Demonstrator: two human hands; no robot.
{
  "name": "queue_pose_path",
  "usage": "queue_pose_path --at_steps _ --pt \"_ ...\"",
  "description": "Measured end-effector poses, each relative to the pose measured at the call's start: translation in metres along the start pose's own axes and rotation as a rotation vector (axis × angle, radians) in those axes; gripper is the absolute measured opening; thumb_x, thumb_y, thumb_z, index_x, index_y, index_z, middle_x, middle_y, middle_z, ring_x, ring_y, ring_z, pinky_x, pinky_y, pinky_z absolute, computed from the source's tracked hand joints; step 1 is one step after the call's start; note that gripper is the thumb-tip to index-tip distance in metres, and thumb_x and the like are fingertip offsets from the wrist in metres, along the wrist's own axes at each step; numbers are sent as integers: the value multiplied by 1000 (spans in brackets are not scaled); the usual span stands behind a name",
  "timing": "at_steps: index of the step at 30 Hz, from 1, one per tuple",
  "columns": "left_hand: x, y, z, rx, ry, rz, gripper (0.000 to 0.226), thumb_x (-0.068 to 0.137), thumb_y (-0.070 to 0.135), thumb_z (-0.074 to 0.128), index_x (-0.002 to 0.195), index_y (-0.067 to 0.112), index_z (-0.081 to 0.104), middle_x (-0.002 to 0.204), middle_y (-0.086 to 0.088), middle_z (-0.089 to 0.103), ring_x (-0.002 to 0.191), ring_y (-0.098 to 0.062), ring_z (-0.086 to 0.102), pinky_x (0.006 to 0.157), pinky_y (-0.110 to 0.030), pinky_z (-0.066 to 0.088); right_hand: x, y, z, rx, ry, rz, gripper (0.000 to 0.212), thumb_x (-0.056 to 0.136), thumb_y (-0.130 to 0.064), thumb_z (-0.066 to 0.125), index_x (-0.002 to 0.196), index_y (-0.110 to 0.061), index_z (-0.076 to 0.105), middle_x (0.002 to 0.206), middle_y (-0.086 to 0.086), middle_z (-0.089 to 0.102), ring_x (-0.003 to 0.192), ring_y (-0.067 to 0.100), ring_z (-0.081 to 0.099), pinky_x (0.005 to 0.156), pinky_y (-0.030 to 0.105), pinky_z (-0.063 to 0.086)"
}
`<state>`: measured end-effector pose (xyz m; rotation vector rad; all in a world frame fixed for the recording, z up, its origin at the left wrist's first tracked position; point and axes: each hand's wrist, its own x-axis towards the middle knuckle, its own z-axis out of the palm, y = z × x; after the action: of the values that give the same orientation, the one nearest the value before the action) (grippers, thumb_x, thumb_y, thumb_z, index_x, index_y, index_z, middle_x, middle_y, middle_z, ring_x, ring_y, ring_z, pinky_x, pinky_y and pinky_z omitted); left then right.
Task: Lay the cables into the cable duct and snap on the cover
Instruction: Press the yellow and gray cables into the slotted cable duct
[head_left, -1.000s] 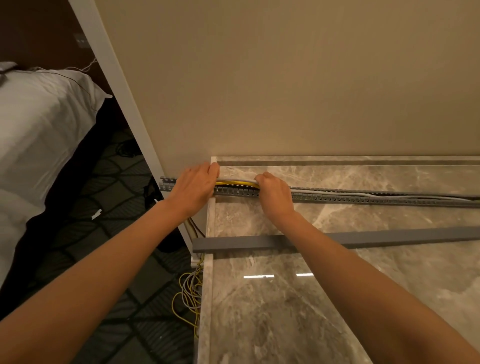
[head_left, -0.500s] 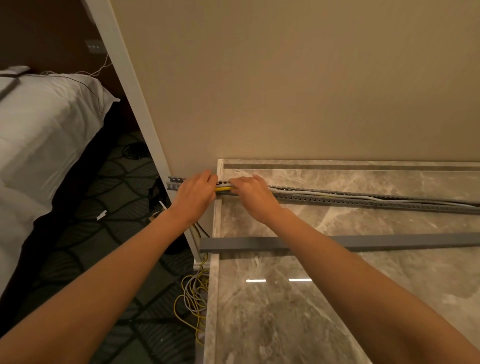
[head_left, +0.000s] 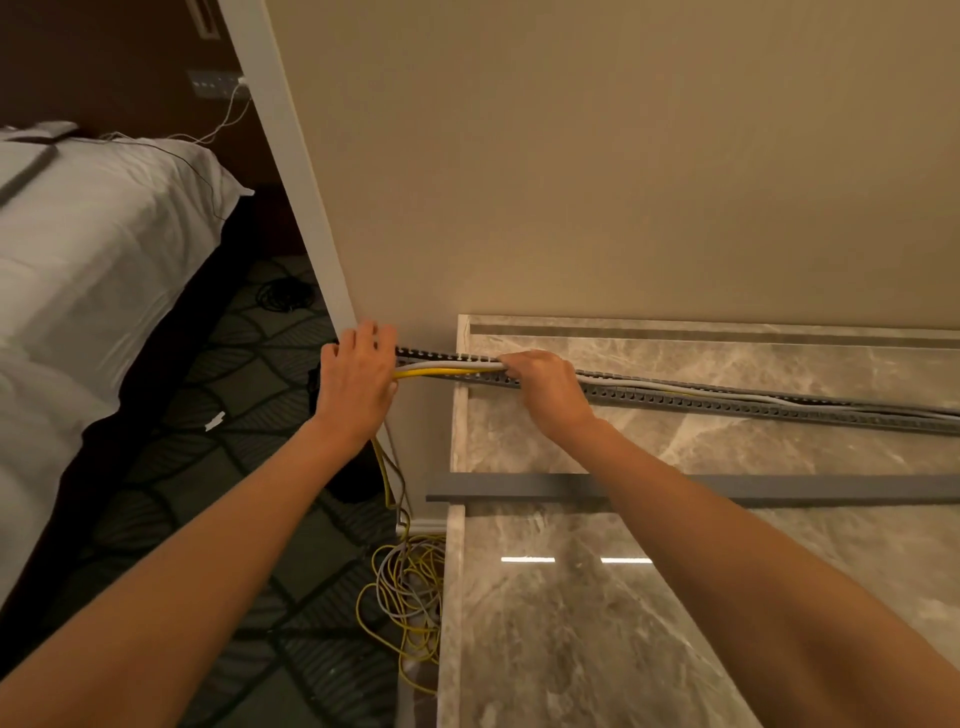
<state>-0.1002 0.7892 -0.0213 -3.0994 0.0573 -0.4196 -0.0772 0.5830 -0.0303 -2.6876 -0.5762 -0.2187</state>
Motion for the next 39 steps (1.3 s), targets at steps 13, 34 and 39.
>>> queue_pose_path --at_steps 13,34,39 --pt "28 -23 -3 -610 -273 4 14 87 13 59 92 2 67 68 -7 57 59 -14 47 52 -22 36 -9 22 -10 90 57 49 26 77 17 51 93 5 68 87 25 72 83 38 66 75 46 54" --pt "50 -38 10 -990 -782 -302 26 93 27 49 70 21 60 97 -3 56 110 -22 41 110 -44 21 -9 31 -15 256 8 163 25 87 0 55 109 -3 65 107 19 71 96 31 66 88 31 47" --pt "56 -39 5 -1067 -850 -444 16 89 16 55 77 12 66 86 -2 56 112 -26 44 112 -48 23 -9 33 -17 304 -29 165 26 87 -2 55 112 -4 64 110 18 70 100 31 65 90 33 47"
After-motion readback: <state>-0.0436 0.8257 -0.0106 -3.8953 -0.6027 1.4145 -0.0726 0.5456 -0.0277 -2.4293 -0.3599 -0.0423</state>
